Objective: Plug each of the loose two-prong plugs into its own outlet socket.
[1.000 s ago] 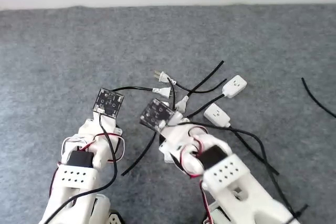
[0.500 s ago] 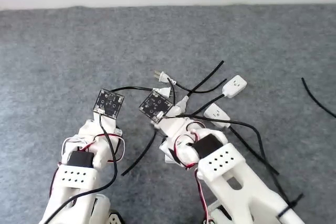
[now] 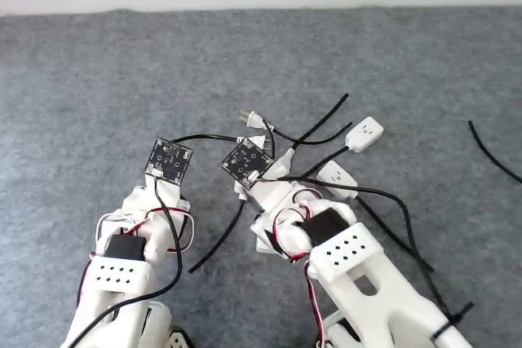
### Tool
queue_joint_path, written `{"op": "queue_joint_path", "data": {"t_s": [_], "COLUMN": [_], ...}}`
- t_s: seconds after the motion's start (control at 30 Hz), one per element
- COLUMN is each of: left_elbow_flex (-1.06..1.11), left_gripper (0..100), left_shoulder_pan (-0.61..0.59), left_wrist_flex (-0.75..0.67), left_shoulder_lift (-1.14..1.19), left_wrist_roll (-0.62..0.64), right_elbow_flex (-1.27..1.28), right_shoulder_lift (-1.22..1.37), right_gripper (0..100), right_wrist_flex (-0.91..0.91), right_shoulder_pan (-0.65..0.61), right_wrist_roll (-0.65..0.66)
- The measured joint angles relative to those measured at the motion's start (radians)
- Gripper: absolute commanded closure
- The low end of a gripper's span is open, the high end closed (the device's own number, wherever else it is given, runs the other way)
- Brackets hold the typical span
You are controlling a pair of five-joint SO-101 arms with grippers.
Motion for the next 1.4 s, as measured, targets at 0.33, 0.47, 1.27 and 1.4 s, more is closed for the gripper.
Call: {"op": "queue_joint_path", "data": {"t_s": [0.33, 0.47, 1.27, 1.4], "left_elbow_flex": [0.0, 0.0, 0.0, 0.0], "left_gripper": [97, 97, 97, 97], "left_shoulder_pan": [0.0, -0.003, 0.0, 0.0], "left_wrist_flex": [-0.015, -0.029, -0.029, -0.029], "left_shoulder_lift": [0.0, 0.0, 0.0, 0.0], "left_wrist_roll": [0.0, 0.0, 0.0, 0.0], "right_elbow_flex": [-0.002, 0.012, 0.115, 0.114], "right_shoulder_lift": [-0.011, -0.069, -0.373, -0.33], "right_gripper": [99.0, 99.0, 99.0, 99.0], "right_wrist_flex": [-0.002, 0.011, 0.127, 0.123], "right_shoulder_pan": [-0.012, -0.008, 0.037, 0.091], "right_wrist_roll": [-0.078, -0.08, -0.049, -0.051]}}
